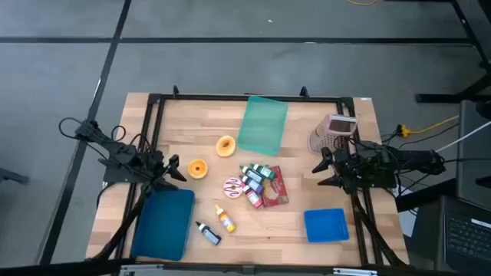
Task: Pick & Place Food Item
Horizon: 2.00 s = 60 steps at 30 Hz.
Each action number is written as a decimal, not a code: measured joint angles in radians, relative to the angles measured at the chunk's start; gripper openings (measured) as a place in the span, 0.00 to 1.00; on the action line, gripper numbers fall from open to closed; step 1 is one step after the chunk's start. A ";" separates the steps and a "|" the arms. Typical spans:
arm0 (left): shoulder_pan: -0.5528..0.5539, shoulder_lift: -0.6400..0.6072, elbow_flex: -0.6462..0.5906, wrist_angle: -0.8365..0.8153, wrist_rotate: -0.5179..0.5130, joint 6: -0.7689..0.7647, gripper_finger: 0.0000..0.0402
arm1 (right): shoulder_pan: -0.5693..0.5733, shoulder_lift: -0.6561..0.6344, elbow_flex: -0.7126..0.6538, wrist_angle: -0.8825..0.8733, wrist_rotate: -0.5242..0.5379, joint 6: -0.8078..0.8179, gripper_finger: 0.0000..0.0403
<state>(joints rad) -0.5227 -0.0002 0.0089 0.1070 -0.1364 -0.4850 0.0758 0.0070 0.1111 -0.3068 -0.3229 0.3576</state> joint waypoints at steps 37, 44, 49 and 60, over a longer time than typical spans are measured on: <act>0.000 0.000 0.000 0.000 0.000 0.000 0.49 | 0.000 0.000 0.000 0.000 0.000 0.000 0.65; 0.000 0.000 0.000 0.000 0.000 0.000 0.49 | 0.000 0.000 0.000 0.017 0.037 -0.089 0.65; 0.000 0.000 0.000 0.000 0.000 0.000 0.49 | -0.014 0.000 0.000 0.049 0.210 -0.250 0.65; 0.000 0.000 0.000 0.000 0.000 0.000 0.49 | -0.025 0.000 0.000 0.049 0.400 -0.289 0.65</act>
<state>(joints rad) -0.5228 -0.0002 0.0089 0.1070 -0.1364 -0.4850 0.0510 0.0071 0.1116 -0.2577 0.0775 0.0688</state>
